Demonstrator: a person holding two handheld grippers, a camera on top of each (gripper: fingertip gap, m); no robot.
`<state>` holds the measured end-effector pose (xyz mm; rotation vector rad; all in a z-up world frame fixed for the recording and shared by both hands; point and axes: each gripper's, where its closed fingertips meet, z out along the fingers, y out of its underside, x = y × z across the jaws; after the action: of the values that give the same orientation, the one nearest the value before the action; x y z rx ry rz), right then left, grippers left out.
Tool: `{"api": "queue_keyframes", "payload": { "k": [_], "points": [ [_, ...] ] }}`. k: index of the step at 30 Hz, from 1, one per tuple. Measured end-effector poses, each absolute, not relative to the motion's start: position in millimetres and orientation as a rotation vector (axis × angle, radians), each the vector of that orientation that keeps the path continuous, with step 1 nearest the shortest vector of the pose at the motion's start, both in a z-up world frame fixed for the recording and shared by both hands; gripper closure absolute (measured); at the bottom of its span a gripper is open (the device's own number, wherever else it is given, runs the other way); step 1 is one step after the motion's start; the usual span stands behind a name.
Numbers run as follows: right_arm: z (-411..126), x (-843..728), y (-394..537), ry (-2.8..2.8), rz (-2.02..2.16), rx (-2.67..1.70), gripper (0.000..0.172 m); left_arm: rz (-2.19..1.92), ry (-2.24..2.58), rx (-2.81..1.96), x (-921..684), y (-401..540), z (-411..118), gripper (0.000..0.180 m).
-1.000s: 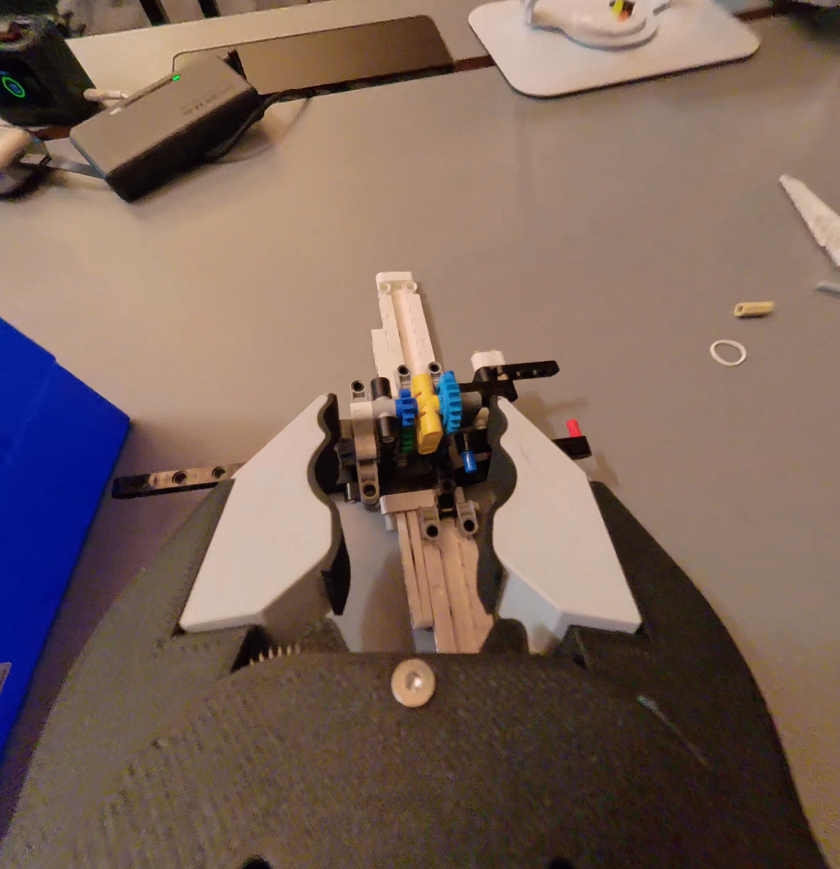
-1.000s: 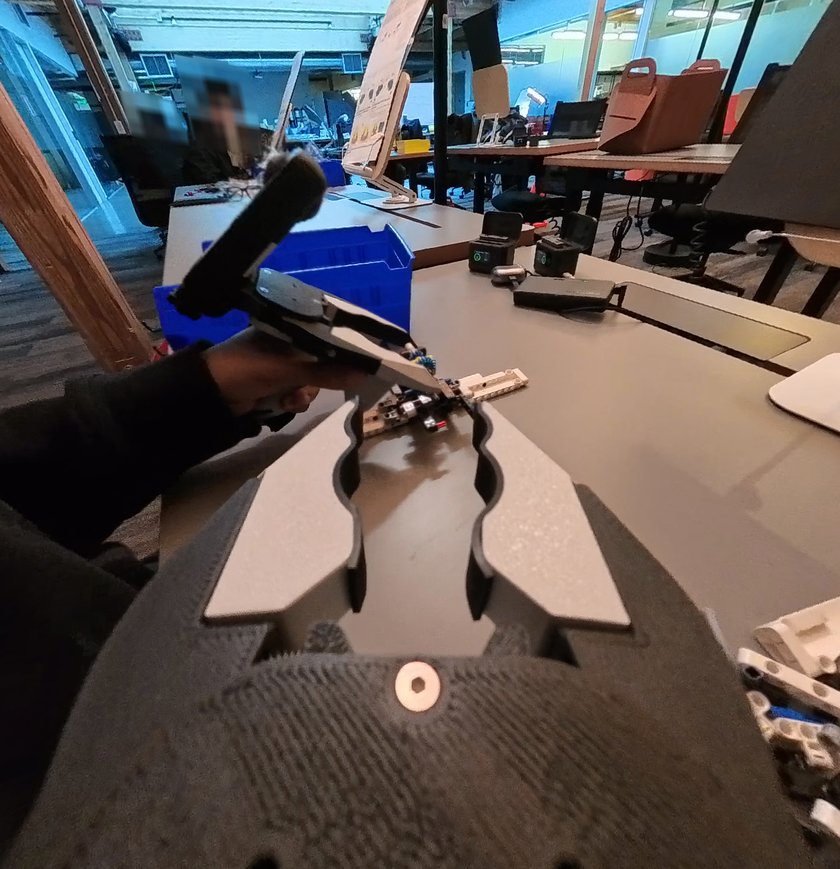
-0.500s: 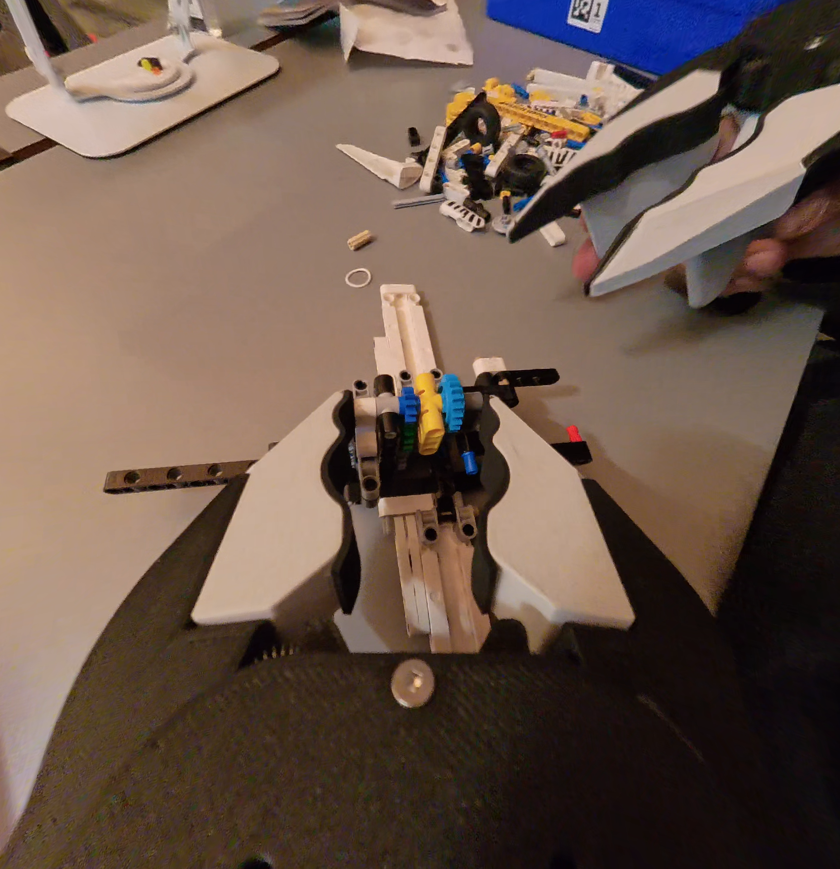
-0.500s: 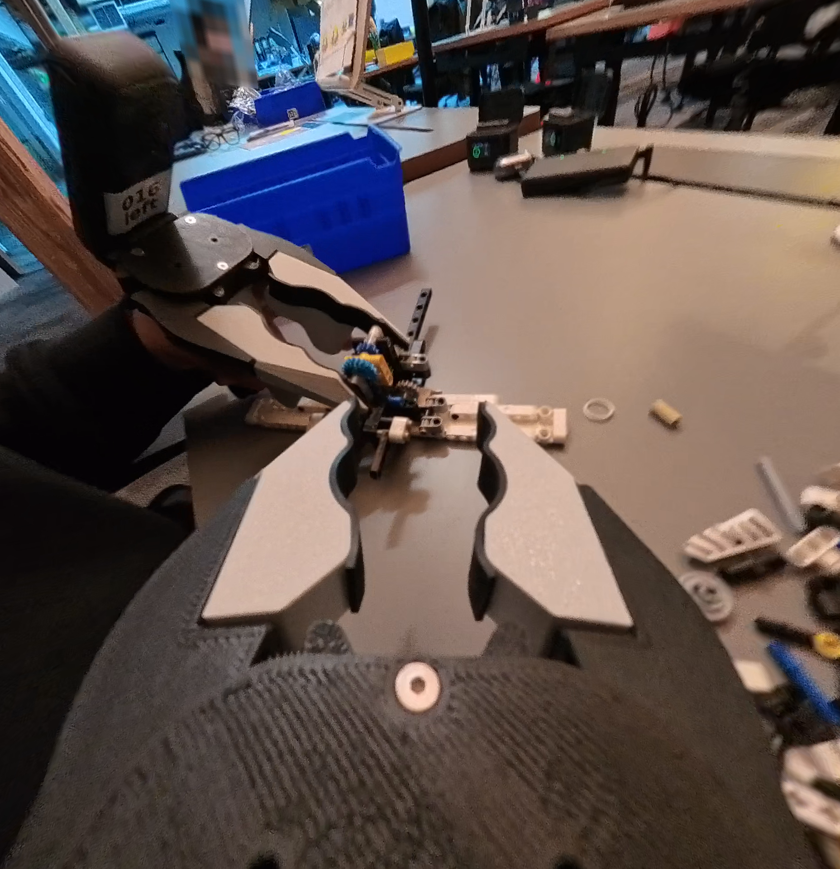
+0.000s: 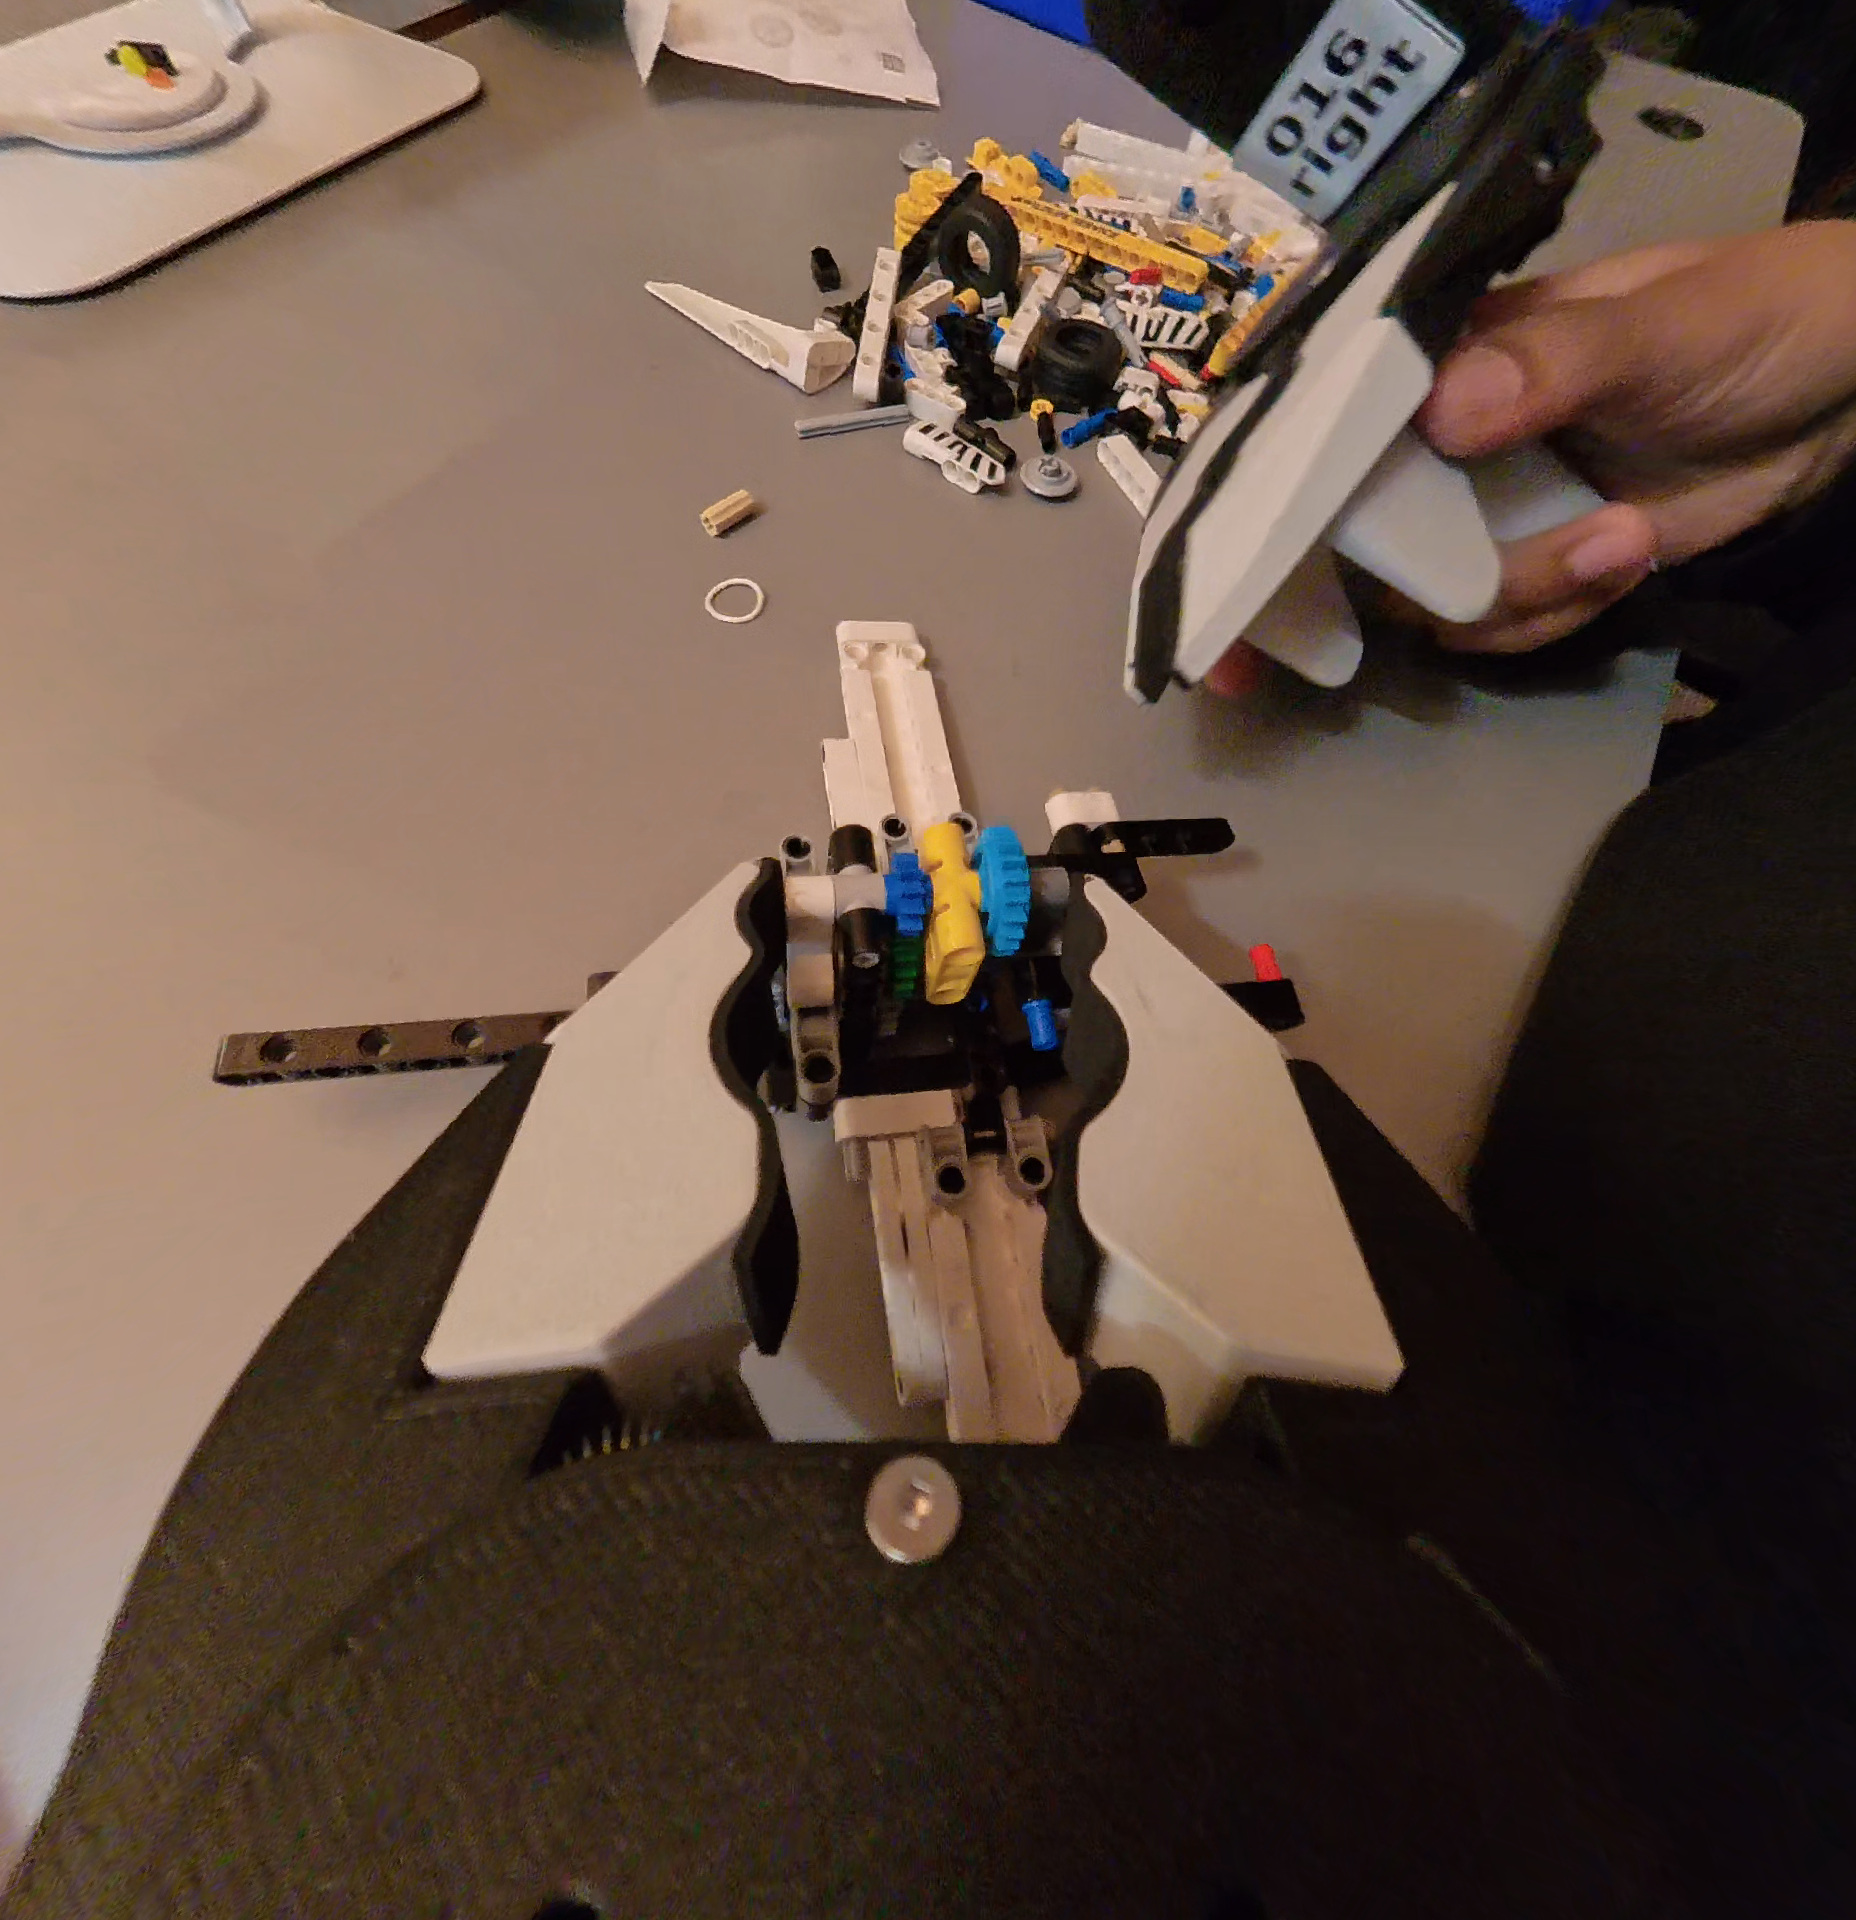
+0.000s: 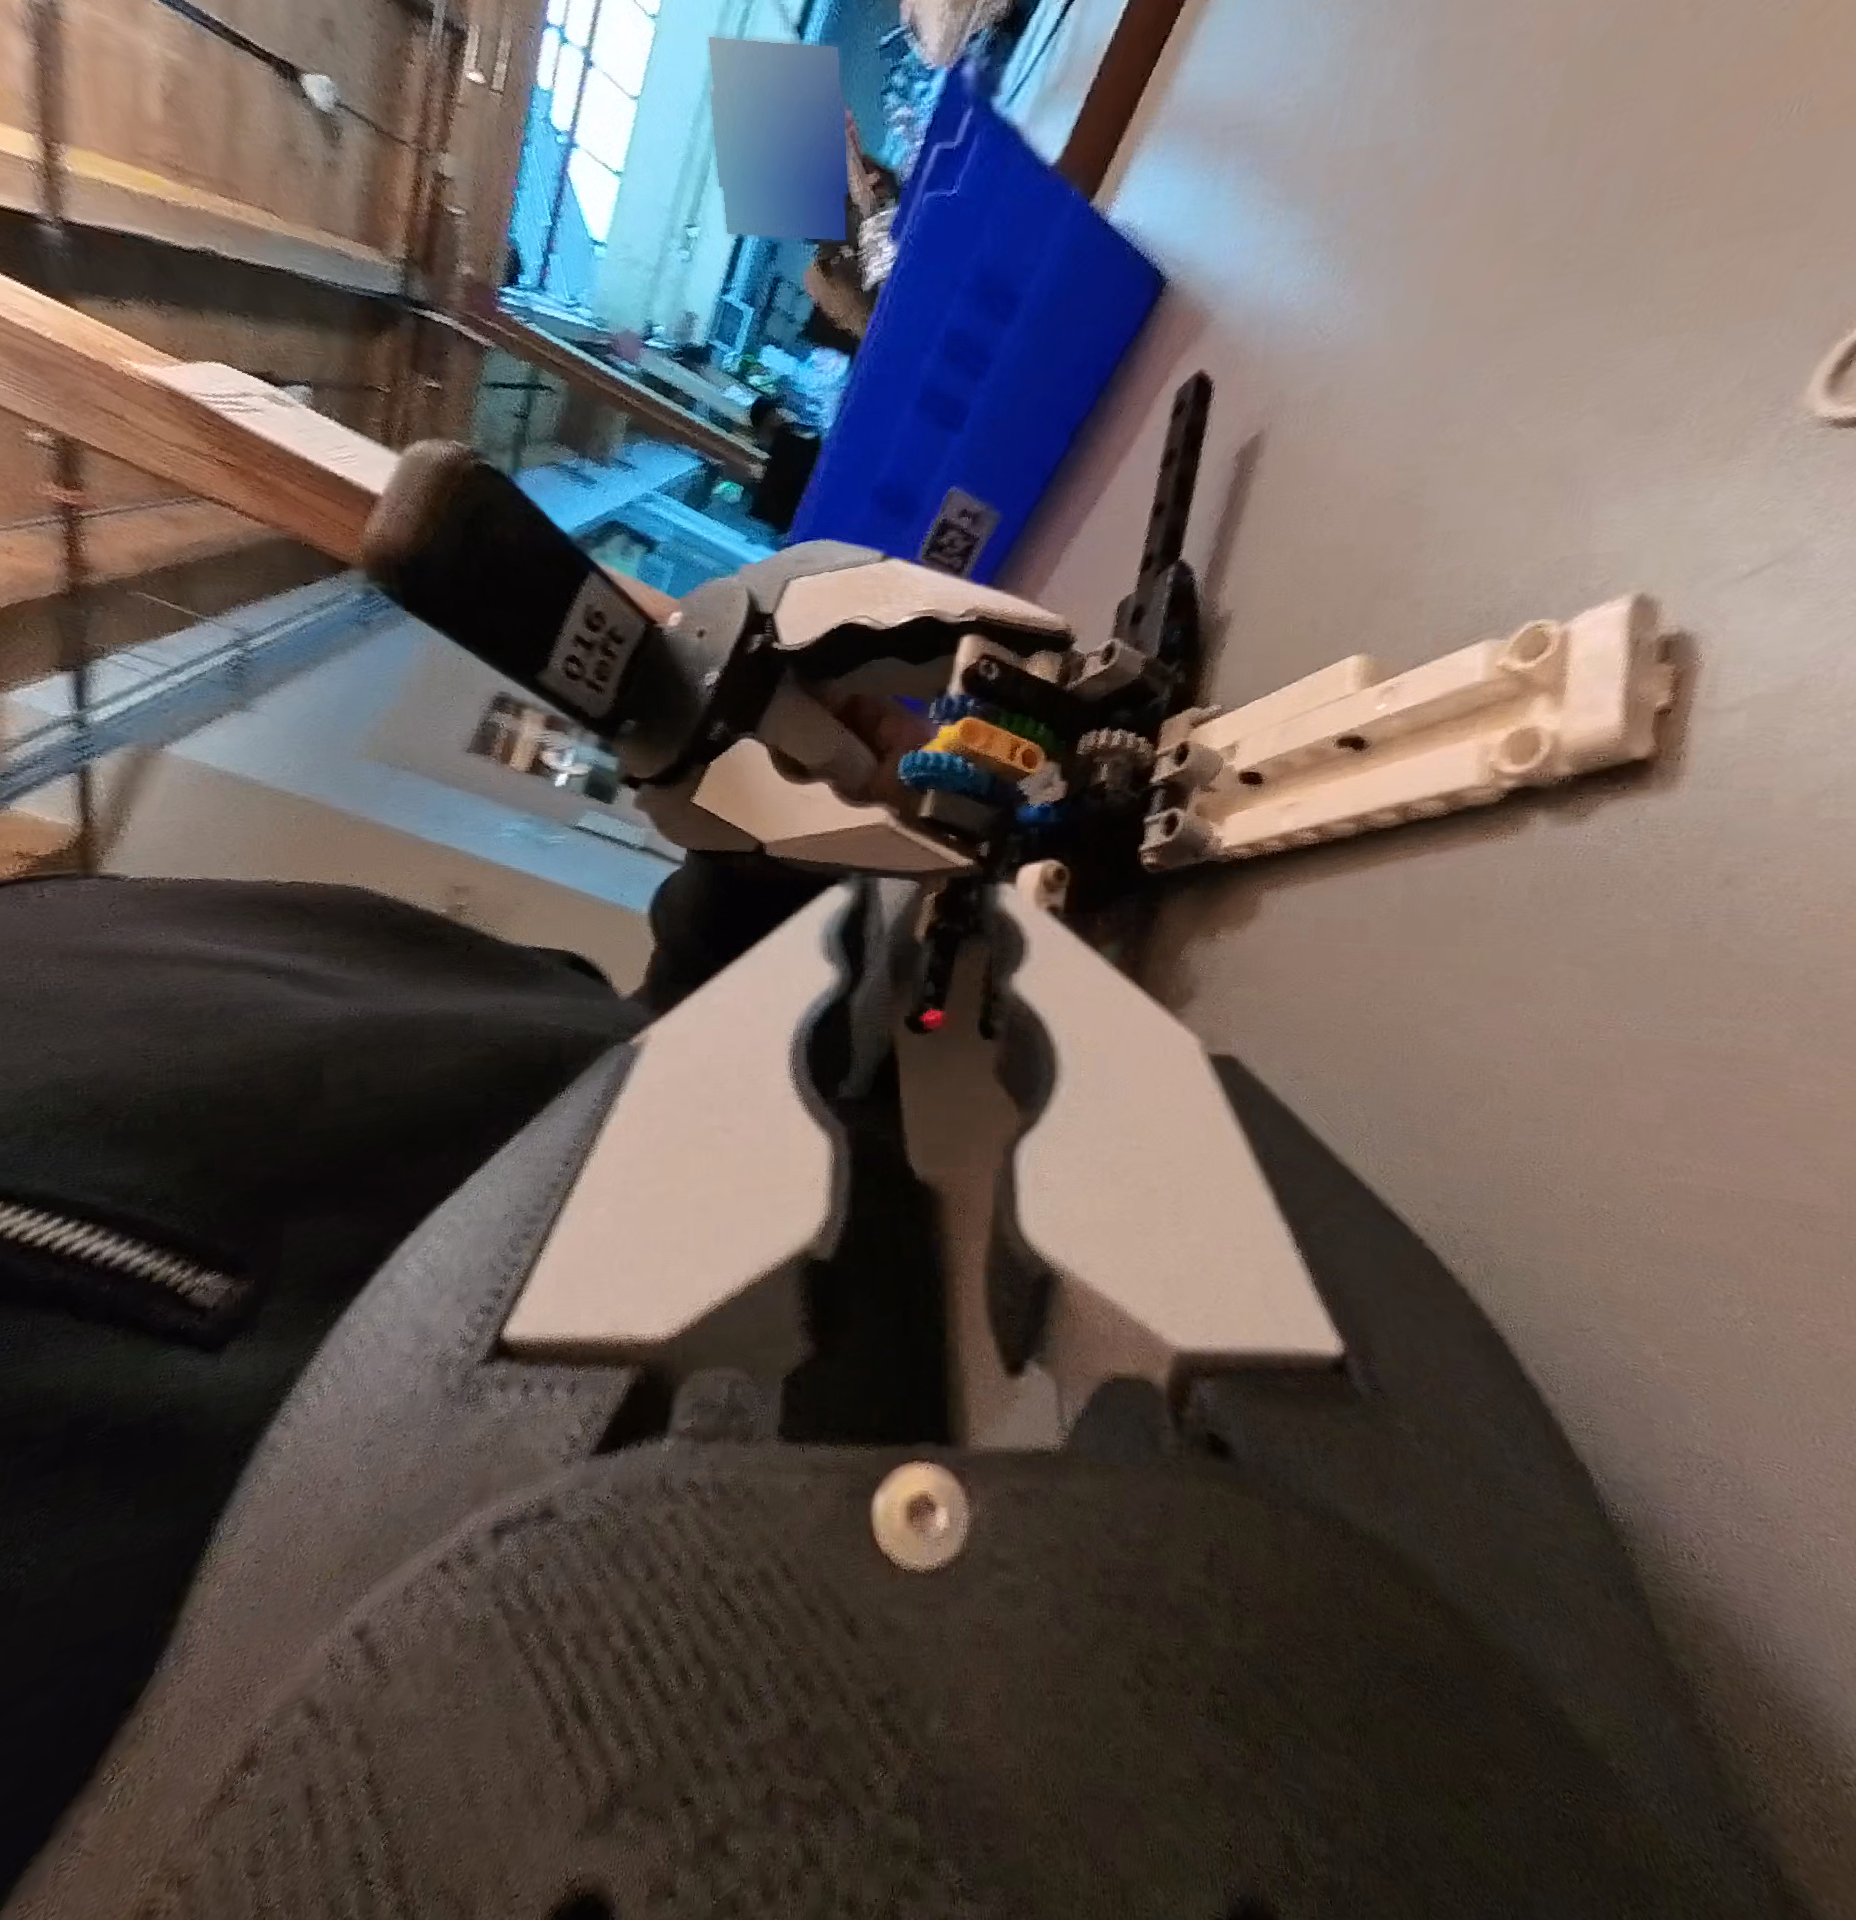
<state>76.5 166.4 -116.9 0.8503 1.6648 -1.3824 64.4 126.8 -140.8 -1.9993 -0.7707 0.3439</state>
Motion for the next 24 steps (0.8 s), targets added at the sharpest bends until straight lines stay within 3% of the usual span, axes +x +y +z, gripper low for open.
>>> {"api": "queue_keyframes", "payload": {
  "k": [2,5,7,24],
  "points": [
    [-120,77,164,1.683,-1.358,0.83,0.171,0.357,-0.736,-2.018,67,127,-142,0.128],
    [-135,76,162,1.791,-1.292,0.854,0.151,0.38,-0.703,-2.014,67,126,-142,0.128],
    [-141,76,160,1.828,-1.256,0.853,0.147,0.368,-0.692,-2.008,67,126,-142,0.128],
    [-148,85,147,1.753,-1.108,0.78,0.164,0.413,-0.538,-2.056,70,126,-144,0.127]
  ]
}}
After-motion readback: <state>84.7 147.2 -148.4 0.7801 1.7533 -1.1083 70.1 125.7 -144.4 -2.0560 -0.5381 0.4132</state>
